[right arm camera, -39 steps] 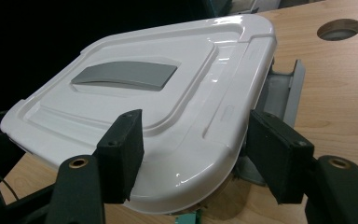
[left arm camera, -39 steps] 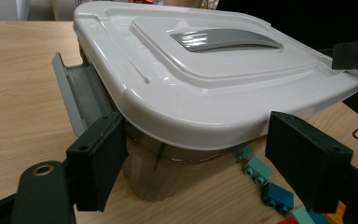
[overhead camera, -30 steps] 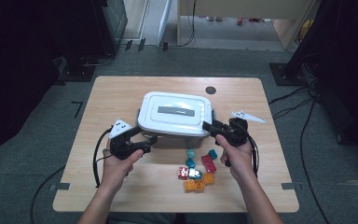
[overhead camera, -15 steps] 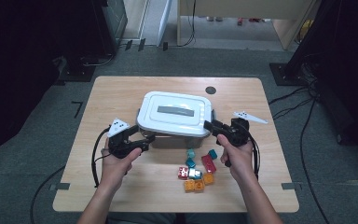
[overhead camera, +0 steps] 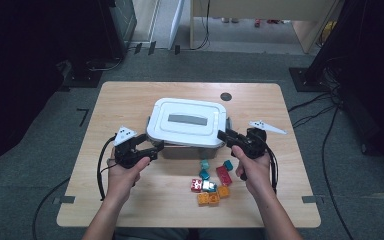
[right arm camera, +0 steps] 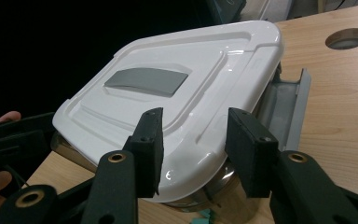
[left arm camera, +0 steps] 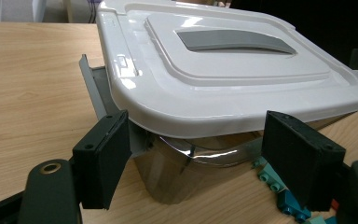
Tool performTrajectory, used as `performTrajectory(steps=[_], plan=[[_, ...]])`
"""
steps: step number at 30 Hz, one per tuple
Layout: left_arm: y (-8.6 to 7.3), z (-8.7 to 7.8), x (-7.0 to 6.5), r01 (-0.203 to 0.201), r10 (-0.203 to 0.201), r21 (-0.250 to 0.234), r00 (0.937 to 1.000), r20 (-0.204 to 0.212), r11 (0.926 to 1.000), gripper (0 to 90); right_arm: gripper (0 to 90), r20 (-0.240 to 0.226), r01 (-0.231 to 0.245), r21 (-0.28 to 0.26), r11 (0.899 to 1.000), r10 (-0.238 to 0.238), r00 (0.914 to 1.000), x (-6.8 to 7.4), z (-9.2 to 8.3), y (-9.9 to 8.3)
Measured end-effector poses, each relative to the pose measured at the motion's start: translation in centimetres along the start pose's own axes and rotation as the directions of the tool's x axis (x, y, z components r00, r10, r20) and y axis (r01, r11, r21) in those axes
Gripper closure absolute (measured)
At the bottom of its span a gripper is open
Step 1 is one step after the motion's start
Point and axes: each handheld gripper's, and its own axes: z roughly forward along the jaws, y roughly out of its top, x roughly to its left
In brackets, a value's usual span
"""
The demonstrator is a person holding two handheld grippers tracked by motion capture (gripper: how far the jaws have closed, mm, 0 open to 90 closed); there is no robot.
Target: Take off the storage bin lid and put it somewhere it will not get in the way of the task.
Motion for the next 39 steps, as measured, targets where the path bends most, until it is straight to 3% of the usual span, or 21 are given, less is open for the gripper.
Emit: performTrajectory(steps=[22, 39], plan=[[-0.07, 0.35, -0.27, -0.007, 0.007, 0.005, 0.9999, 0.007, 1.0000, 24.4, 51.4, 0.013, -0.001, 0.016, 1.000, 0.001, 0.9999, -0.17, 0.38, -0.20], [0.77, 0.84, 0.11, -0.005, 0.005, -0.011, 0.9999, 0.010, 0.9999, 24.4, 52.8, 0.019, 0.016, 0.018, 1.000, -0.016, 0.9997, 0.48, 0.43, -0.54]])
